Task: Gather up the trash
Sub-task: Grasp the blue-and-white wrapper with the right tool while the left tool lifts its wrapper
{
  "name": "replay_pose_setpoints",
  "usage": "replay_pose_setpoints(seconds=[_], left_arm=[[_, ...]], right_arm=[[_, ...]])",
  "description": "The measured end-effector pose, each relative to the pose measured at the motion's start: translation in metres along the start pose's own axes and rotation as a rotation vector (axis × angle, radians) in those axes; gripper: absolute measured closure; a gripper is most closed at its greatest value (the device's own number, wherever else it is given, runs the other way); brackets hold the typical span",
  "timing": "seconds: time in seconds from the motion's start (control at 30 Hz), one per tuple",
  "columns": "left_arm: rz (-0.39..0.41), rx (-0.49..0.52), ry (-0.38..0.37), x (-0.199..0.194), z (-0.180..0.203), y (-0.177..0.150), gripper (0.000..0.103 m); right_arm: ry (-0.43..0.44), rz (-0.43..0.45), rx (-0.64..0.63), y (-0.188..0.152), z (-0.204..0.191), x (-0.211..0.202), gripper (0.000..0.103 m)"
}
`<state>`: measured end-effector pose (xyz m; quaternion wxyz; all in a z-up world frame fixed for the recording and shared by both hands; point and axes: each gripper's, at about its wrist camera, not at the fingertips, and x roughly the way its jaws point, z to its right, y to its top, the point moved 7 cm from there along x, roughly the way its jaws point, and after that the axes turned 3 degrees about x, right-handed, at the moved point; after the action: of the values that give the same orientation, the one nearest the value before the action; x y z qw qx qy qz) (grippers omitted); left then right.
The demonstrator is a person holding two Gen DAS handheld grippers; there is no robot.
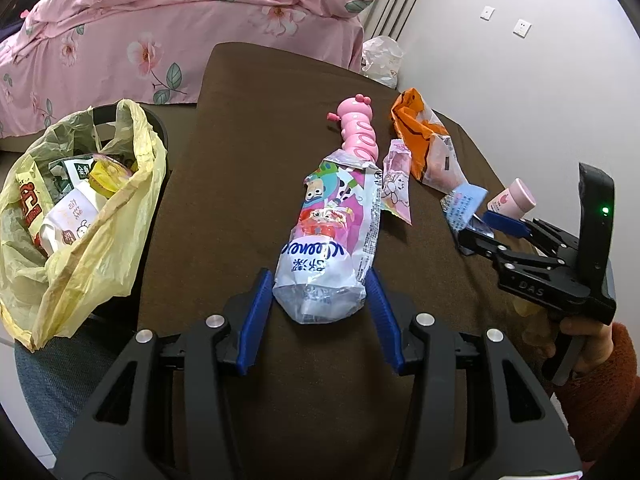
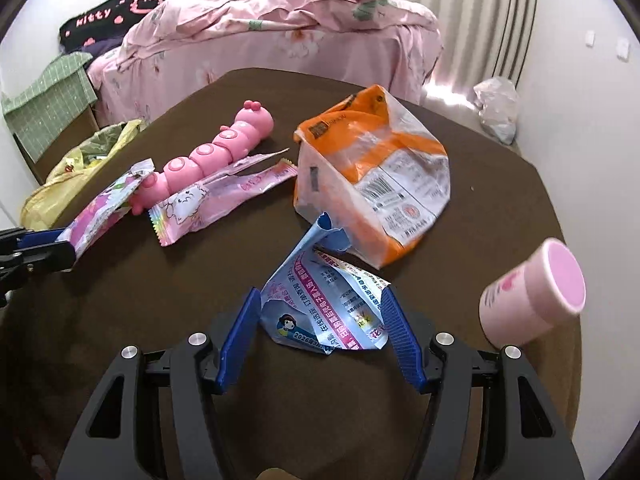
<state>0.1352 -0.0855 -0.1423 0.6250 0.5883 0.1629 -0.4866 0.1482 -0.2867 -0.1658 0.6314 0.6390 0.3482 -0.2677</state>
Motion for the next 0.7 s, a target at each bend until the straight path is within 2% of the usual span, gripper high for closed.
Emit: replay_pose_setpoints(seconds=[0.23,0.37,0.47,0.53,0.6,0.67,0.7], left_arm=[[-0.002,0.01,0.007,0.0,0.002,0.0,0.057],[0.003,0.011,-0.002,-0.003,0.004,0.001,0.057],[0.009,0.018,0.006,-0.006,0.005,0.003,0.057],[0.011,0.021,0.006,-0.008,0.006,0.005,0.057],[0.015,0.029,0.008,-0.011,0.008,0.009,0.057],[0.019,0.04,0.005,-0.015,0.01,0.011,0.057],[0.02,0.045,0.001,-0.017,0.012,0.012,0.057]], right_arm=[[0.09,0.079,0.052,0.004,-0.001,-0.004,0.044],[0.121,0.024,0.052,0.0,0.002,0.012,0.044],[0.138,0.024,0.036,-0.002,0.0,0.009,0.047],[0.15,0.023,0.005,-0.005,-0.005,0.006,0.061],[0.129,0.029,-0.019,-0.008,-0.008,0.002,0.063],[0.127,0.032,-0.029,-0.012,-0.01,-0.002,0.082],[0.132,0.032,-0.018,-0.013,-0.009,-0.006,0.082]])
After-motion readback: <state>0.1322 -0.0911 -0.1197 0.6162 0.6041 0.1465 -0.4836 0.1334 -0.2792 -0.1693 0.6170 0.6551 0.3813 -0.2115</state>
